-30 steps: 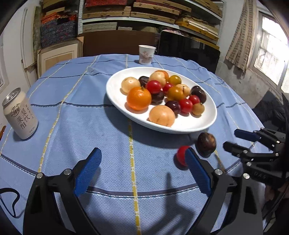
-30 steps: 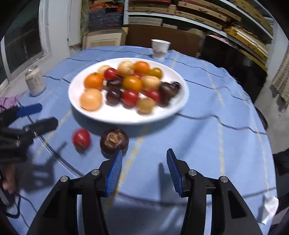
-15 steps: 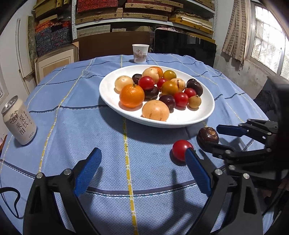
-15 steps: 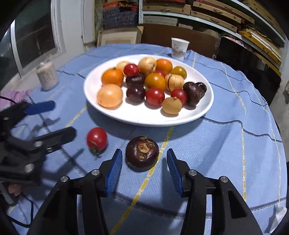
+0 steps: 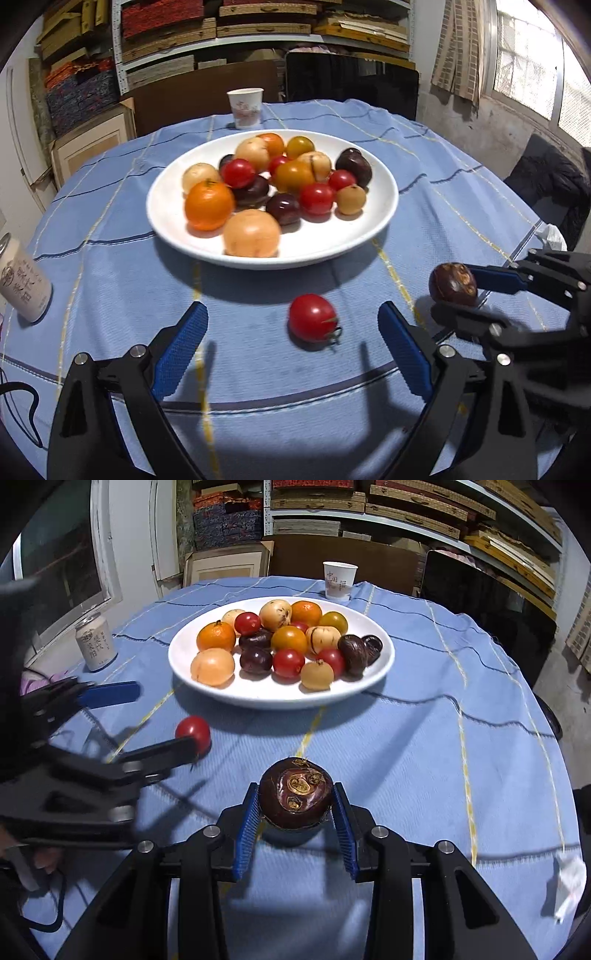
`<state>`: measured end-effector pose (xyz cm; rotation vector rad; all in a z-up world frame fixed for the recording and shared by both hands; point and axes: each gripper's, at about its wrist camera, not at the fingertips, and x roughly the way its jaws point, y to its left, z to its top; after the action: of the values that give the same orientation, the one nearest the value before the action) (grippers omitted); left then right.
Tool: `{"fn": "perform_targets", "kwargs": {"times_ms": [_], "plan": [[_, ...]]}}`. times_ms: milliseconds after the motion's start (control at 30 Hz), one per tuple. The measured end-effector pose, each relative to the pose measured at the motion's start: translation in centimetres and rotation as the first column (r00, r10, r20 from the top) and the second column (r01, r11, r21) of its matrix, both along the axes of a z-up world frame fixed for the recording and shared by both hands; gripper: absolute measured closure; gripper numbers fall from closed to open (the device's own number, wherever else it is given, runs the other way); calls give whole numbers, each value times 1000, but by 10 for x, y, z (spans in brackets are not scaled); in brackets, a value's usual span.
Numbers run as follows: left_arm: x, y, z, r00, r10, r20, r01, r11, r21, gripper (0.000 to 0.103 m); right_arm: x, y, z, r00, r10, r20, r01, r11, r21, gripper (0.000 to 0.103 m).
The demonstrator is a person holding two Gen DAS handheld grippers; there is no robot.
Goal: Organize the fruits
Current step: 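Grasp the last red tomato with the left tool while the right tool holds the dark fruit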
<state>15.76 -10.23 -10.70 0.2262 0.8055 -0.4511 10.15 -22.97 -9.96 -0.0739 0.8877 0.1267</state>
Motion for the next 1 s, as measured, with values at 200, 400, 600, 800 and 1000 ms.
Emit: {"fn": "perform_targets", "kwargs": {"times_ms": [200,400,600,800,1000], "plan": [[11,-8,-15,997,17,-70,-16,1000,19,54,-12,0,-2,1000,0,5,0,1000,-18,63],[12,-8,-19,996,24,-80,-22,999,34,67,-12,0,-2,1000,-3,6,3,1000,-8,63],[6,-2,-14,997,32,-67,-31,999,13,67,-15,-3,-1,1000,-14,12,14,1000,-7,63],[-5,3,-5,999,37,-28,-37,999,14,67,-19,-4,3,1000,-17,25,17,1000,-4,63],[-14,14,6,999,51,-8,-51,999,-8,67,-22,-7,11,999,-20,47,19,1000,5,63]]}}
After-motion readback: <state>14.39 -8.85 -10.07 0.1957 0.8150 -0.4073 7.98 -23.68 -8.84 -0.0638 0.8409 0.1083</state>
